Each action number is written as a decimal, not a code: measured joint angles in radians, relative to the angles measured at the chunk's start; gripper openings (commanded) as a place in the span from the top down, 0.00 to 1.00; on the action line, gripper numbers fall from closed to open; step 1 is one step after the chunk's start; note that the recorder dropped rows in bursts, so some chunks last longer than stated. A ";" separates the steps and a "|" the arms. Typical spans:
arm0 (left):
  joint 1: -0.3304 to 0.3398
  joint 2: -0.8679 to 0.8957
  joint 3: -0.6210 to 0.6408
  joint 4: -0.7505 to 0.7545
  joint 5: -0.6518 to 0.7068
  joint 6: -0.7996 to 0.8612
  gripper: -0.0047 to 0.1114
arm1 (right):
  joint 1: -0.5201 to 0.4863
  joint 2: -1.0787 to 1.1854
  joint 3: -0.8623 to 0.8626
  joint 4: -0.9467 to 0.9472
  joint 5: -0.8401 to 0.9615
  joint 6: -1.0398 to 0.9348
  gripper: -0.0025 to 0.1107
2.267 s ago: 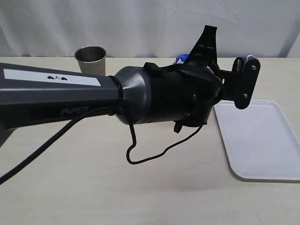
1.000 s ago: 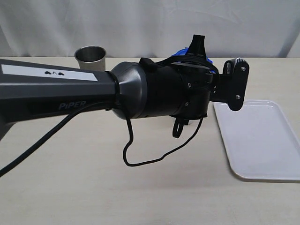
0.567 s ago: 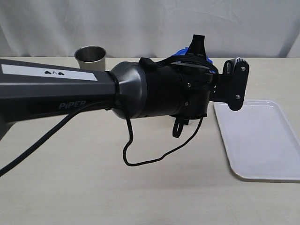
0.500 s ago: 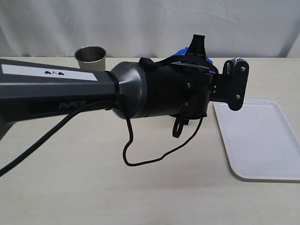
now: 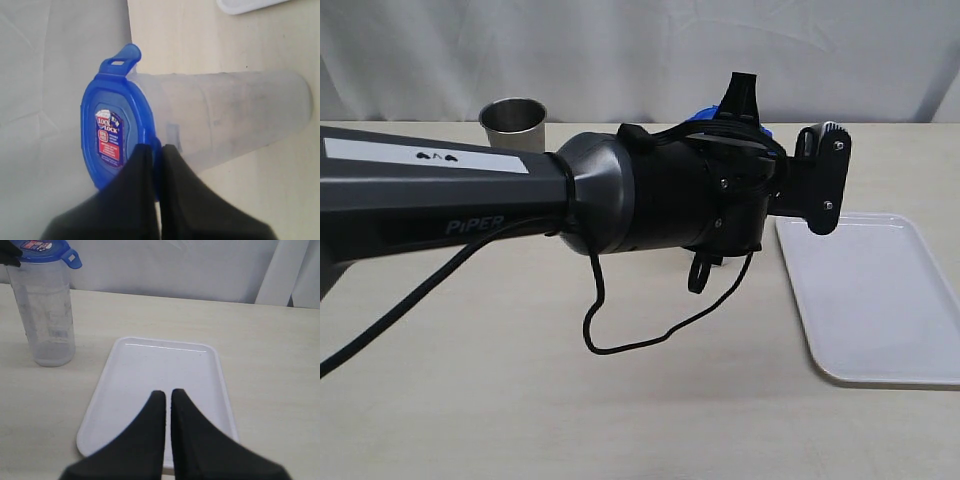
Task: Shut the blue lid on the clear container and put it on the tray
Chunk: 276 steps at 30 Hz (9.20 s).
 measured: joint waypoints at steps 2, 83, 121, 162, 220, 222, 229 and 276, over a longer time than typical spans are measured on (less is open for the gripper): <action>0.000 -0.002 0.000 0.000 0.000 -0.009 0.96 | 0.000 0.000 0.000 0.000 0.000 0.000 0.94; -0.010 -0.010 0.000 -0.010 0.036 -0.061 0.51 | 0.000 0.000 0.000 0.000 0.000 0.000 0.94; 0.537 -0.443 0.497 -0.604 -0.931 -0.144 0.96 | 0.000 0.000 0.000 -0.049 -0.135 -0.002 0.94; 0.701 0.088 -0.050 0.599 -1.387 -1.417 0.96 | 0.383 1.104 -0.486 0.009 -0.363 0.130 0.94; 0.621 0.093 -0.050 0.490 -1.320 -1.159 0.96 | -0.089 1.682 -0.600 -1.242 -1.326 0.785 0.94; 0.621 0.093 -0.050 0.489 -1.320 -1.159 0.96 | -0.089 1.691 -0.600 -1.228 -1.326 0.773 0.94; 0.619 0.114 -0.050 0.477 -1.318 -1.159 0.96 | -0.089 1.714 -0.610 -1.217 -1.322 0.760 0.94; 0.619 0.151 -0.050 0.472 -1.351 -1.133 0.96 | -0.011 1.749 -0.641 -1.104 -1.231 0.682 0.94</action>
